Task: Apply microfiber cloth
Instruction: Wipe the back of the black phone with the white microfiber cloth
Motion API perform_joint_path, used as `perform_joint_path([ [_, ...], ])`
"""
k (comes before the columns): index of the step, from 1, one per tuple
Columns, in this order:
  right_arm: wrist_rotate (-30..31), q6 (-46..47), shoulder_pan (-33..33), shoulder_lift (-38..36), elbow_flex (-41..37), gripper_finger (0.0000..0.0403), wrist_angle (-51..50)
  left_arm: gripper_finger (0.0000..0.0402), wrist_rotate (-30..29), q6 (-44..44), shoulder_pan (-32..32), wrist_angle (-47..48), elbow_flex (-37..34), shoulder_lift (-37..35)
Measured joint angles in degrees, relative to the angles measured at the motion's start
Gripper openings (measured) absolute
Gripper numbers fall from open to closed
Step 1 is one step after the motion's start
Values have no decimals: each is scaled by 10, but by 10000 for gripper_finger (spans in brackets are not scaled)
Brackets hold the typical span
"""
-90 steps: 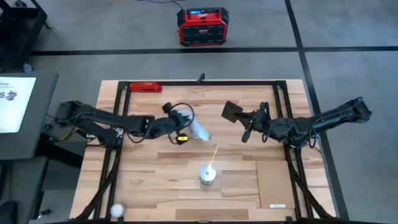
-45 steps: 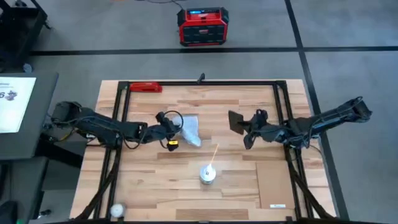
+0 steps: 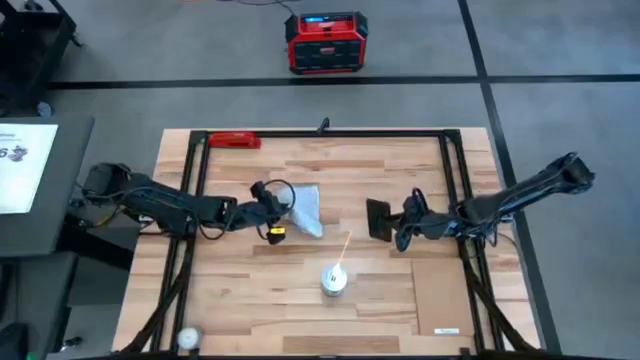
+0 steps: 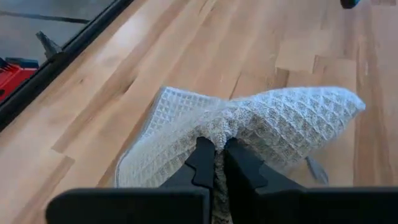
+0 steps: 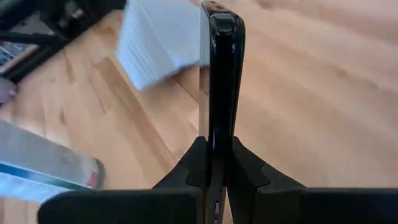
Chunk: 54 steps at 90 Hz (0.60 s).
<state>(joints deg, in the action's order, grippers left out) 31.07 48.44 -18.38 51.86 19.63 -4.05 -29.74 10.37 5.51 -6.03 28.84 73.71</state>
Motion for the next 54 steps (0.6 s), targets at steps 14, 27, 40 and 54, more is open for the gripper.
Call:
perform_joint_path([
  [14, -25, -29, 6, -2, -85, 14, 142, 0, 0, -1, 0, 15, 0, 0],
  [27, -42, -52, 6, -2, -157, 14, 290, 0, 0, -18, 0, 16, 0, 0],
  [40, -42, -56, 13, -2, -191, 14, 368, 0, 15, -26, 0, -27, -20, 0],
  [54, -59, -43, 32, 0, -192, 14, 337, 0, 56, -23, 0, -183, -93, 0],
])
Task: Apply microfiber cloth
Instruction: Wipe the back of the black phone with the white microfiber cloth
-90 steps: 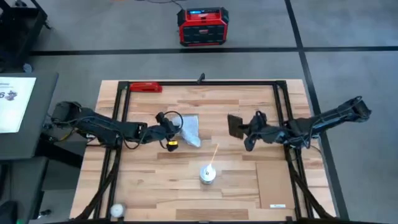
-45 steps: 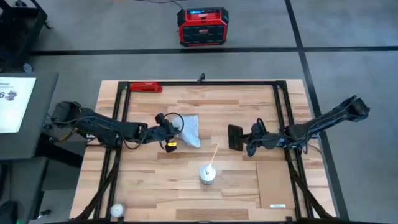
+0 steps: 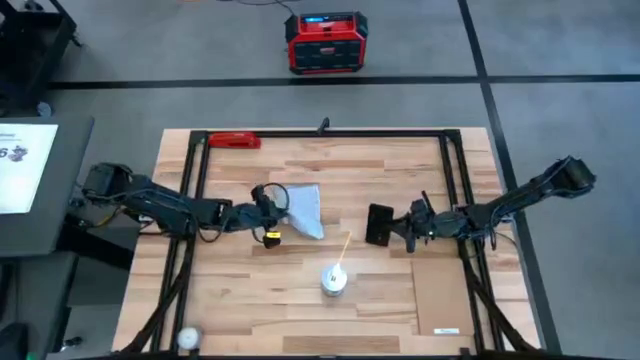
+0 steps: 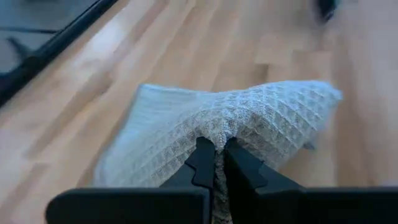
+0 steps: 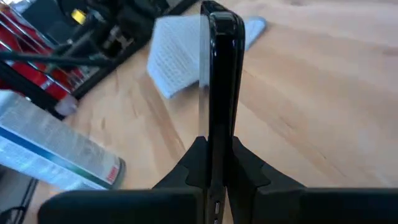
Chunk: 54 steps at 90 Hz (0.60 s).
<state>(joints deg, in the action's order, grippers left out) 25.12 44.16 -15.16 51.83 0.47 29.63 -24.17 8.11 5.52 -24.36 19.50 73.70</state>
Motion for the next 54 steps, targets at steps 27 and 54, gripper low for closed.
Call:
perform_joint_path([
  [27, -5, 34, 27, -1, 0, 20, -44, 0, 6, 50, 0, -77, -74, 0],
  [54, -26, 40, 52, 0, -1, 48, -70, 0, 6, 85, 0, -101, -92, 0],
])
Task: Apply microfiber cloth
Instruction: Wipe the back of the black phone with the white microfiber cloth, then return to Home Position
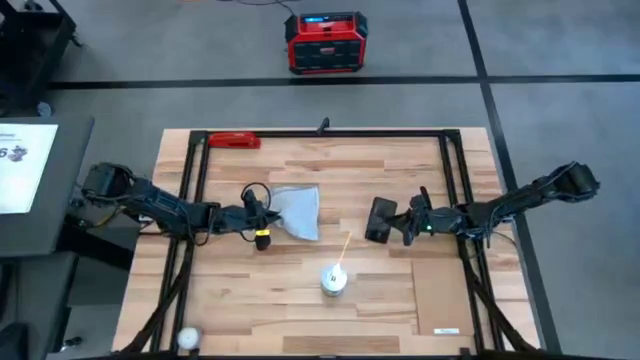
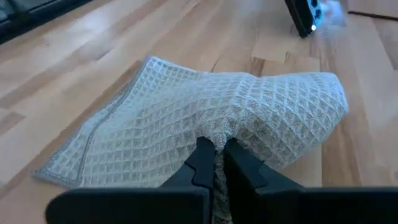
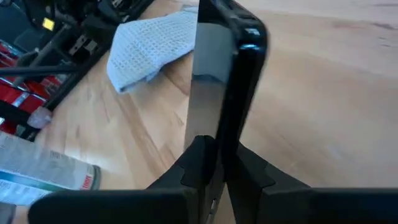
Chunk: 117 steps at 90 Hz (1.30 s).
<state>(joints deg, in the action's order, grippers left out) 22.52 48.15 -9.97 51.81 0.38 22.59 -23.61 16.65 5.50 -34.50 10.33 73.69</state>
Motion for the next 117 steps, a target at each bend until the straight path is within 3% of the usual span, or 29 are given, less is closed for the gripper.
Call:
perform_joint_path([
  [16, 0, -17, 16, 1, 0, 97, -10, 23, 26, 18, 0, -5, 0, 0],
  [46, 1, -35, 63, 1, 0, 203, -4, 125, 45, 37, 0, -47, 0, 0],
  [65, 2, -38, 90, 1, 0, 230, -2, 172, 46, 46, 0, -50, 0, 0],
  [81, 3, -51, 102, 1, 0, 239, -3, 185, 46, 46, 0, -50, 0, 0],
  [102, 3, -107, 119, 0, 8, 222, 1, 185, 54, 36, 0, -51, 0, 0],
  [109, 5, -150, 121, 0, 14, 177, 14, 185, 67, 12, 1, -66, 0, 0],
  [117, 6, -213, 120, -1, 26, 84, 31, 176, 99, -21, 0, -93, 0, -15],
])
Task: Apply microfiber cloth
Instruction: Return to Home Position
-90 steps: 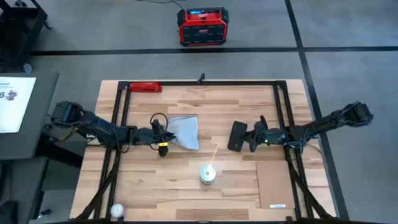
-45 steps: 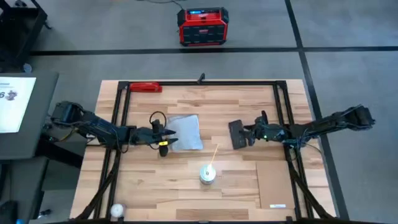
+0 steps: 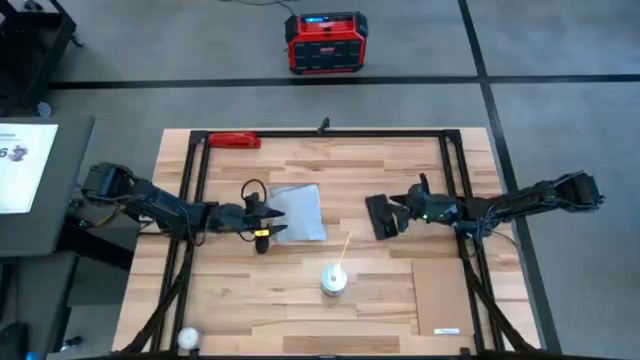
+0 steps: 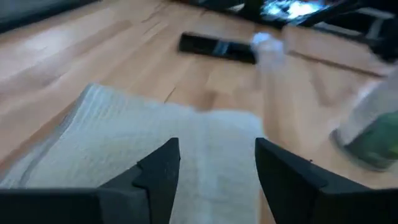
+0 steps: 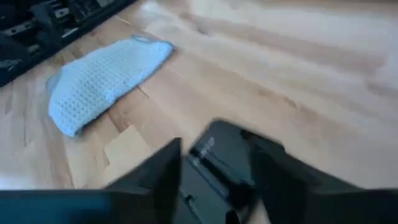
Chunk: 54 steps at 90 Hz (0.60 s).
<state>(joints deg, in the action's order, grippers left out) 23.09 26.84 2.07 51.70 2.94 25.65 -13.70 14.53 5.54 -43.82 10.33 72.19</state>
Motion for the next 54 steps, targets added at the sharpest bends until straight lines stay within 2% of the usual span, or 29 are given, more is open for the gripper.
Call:
perform_joint_path([
  [4, -3, -41, 0, -2, 6, 37, 12, 168, 19, -23, 0, -14, 0, -15],
  [8, -4, -77, -4, -6, 12, 18, 21, 158, 32, -48, 0, -13, 1, -37],
  [24, 14, -174, -23, -53, 16, 2, 29, 94, 38, -123, 2, 56, -7, -172],
  [33, 42, -209, -34, -103, 8, 0, 13, 49, 40, -133, 2, 98, -35, -254],
  [40, 55, -230, -41, -151, -9, 0, 17, 16, 40, -135, 2, 95, -66, -316],
  [49, 68, -242, -47, -223, -25, 0, 6, 6, 39, -132, 2, 114, -96, -391],
  [54, 68, -250, -48, -257, -25, 0, -17, 9, 37, -132, 3, 161, -95, -430],
])
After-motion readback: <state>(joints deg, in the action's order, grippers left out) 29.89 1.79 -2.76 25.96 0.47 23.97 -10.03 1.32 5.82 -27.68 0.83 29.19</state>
